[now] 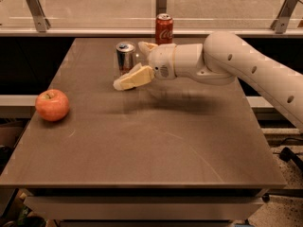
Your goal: Knock redbull can over
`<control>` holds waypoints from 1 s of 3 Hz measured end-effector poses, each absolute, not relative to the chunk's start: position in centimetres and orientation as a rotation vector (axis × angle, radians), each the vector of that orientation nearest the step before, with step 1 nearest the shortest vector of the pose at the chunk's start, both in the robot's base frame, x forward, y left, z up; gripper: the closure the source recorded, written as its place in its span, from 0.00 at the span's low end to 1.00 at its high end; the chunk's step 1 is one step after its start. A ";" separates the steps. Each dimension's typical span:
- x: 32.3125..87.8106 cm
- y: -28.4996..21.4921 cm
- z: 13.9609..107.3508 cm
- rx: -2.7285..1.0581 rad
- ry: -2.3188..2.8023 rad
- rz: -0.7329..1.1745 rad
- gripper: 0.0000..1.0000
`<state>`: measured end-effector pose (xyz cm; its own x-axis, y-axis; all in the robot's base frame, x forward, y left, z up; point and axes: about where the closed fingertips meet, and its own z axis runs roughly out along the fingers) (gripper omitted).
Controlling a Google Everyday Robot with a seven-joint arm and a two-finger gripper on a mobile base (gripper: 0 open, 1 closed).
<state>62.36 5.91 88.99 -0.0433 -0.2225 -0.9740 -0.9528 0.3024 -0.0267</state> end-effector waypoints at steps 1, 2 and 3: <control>62.5 7.5 89.0 -1.144 1.484 0.894 0.00; 62.4 8.3 88.5 -1.134 1.460 0.930 0.06; 62.4 8.2 87.8 -1.094 1.423 0.981 0.24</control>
Offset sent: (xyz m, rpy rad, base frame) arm 0.0007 0.0274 -0.0111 0.0896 0.0053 0.0600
